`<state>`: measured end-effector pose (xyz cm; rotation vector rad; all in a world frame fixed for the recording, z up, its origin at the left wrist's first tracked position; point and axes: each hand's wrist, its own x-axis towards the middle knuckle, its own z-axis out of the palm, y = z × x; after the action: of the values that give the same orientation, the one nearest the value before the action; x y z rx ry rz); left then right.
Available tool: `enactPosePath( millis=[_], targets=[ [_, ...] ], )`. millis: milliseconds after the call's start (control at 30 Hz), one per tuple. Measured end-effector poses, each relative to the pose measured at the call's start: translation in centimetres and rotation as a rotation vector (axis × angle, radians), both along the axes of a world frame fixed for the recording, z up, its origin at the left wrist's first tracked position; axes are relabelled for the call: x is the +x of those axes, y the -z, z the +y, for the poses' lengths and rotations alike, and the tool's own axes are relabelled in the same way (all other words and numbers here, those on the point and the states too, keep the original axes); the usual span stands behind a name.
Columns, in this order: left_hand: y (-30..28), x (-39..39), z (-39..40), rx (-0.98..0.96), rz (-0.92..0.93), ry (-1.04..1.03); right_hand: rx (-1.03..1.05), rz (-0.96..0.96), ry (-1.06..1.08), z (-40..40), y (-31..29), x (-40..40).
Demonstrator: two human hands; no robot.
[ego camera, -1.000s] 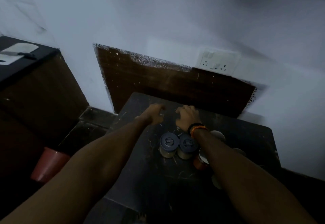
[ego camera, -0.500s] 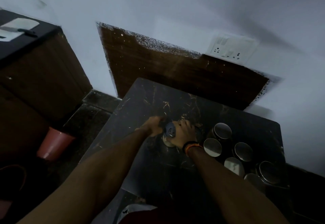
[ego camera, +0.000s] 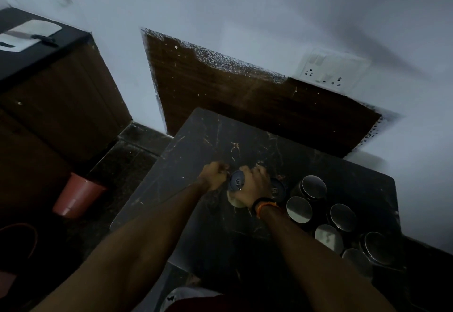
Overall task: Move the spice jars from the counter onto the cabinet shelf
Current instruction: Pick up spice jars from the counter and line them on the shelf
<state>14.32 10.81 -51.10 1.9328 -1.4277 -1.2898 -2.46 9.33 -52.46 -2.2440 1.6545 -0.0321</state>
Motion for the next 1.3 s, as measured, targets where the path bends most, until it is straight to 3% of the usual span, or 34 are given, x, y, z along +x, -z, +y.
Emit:
enactPosePath(
  millis=[133,233,367,500,600,700,1067,1300],
  targets=[
    [-0.7,0.6,-0.5,-0.084,0.047,-0.079,-0.034,-0.147,0.077,-0.5,-2.1,0.5],
    [-1.8,0.7,-0.8,-0.114,0.188,-0.194,0.007,-0.263,0.110,-1.2,-4.5,0.4],
    [-4.3,-0.4,-1.3,0.017,0.611,-0.393,0.048,-0.509,0.162,-2.9,-8.5,-0.3],
    [-6.1,-1.5,-1.6,0.191,0.955,-0.402,0.097,-0.740,0.131,-3.9,-12.2,-1.8],
    [-7.4,-2.2,-2.0,0.235,1.264,-0.379,0.104,-0.885,0.094,-4.7,-14.6,-3.0],
    [-8.7,-2.7,-2.4,0.235,1.438,-0.308,0.109,-1.035,0.046,-5.6,-16.8,-4.1],
    [-16.8,-6.0,-4.9,-0.104,1.595,-0.171,-0.013,-1.313,-0.002,-8.0,-25.9,-5.8],
    [-22.0,-7.1,-5.6,-0.428,1.456,-0.120,-0.132,-1.393,0.060,-8.8,-29.9,-5.9]
  ],
)
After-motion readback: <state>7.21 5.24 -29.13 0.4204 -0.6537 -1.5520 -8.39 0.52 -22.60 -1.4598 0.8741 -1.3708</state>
